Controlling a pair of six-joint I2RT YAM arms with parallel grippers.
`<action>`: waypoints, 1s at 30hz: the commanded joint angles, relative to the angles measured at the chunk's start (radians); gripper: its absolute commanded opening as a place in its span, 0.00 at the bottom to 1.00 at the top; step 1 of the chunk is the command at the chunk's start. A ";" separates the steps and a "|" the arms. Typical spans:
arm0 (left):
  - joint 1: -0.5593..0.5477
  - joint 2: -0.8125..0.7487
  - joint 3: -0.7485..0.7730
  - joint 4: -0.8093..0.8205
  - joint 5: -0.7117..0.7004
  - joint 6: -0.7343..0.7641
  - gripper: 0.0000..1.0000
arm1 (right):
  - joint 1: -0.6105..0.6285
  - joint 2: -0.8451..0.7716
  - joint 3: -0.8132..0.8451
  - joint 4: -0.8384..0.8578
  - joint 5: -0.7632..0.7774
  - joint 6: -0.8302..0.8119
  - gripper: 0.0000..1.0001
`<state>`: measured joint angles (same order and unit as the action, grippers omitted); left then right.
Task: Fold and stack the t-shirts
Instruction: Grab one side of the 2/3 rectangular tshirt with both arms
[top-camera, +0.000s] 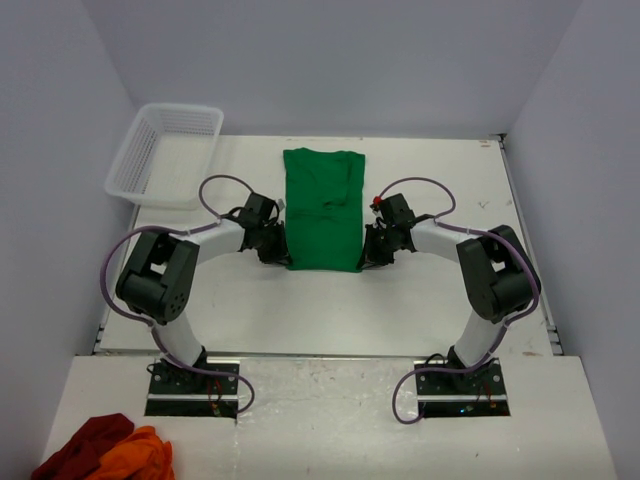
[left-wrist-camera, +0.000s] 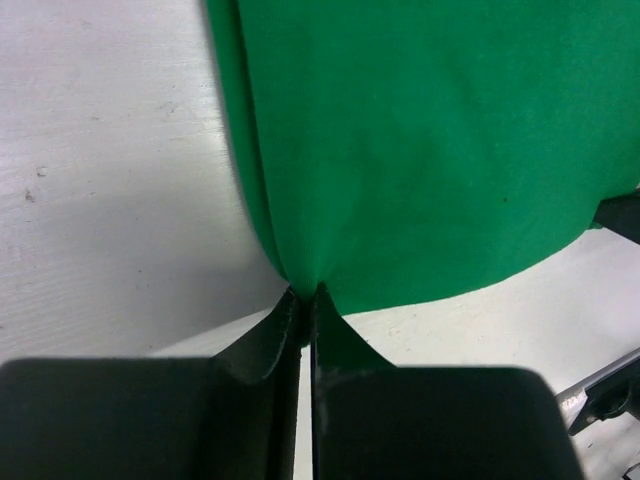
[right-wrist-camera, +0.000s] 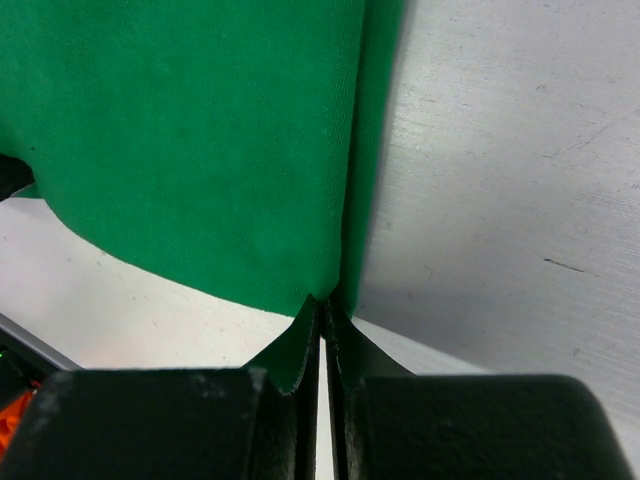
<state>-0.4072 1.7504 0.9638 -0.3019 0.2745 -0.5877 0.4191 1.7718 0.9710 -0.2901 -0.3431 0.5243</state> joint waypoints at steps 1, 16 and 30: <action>0.001 0.008 -0.013 0.038 0.043 -0.004 0.00 | 0.004 0.005 0.005 0.008 0.007 -0.003 0.00; -0.024 -0.350 -0.247 -0.040 0.104 -0.020 0.00 | 0.095 -0.224 -0.121 -0.072 0.104 0.020 0.00; -0.183 -0.772 -0.421 -0.193 0.101 -0.179 0.00 | 0.326 -0.618 -0.333 -0.182 0.217 0.198 0.00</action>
<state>-0.5758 1.0424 0.5766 -0.4465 0.3607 -0.7002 0.7139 1.2266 0.6628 -0.4206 -0.1940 0.6529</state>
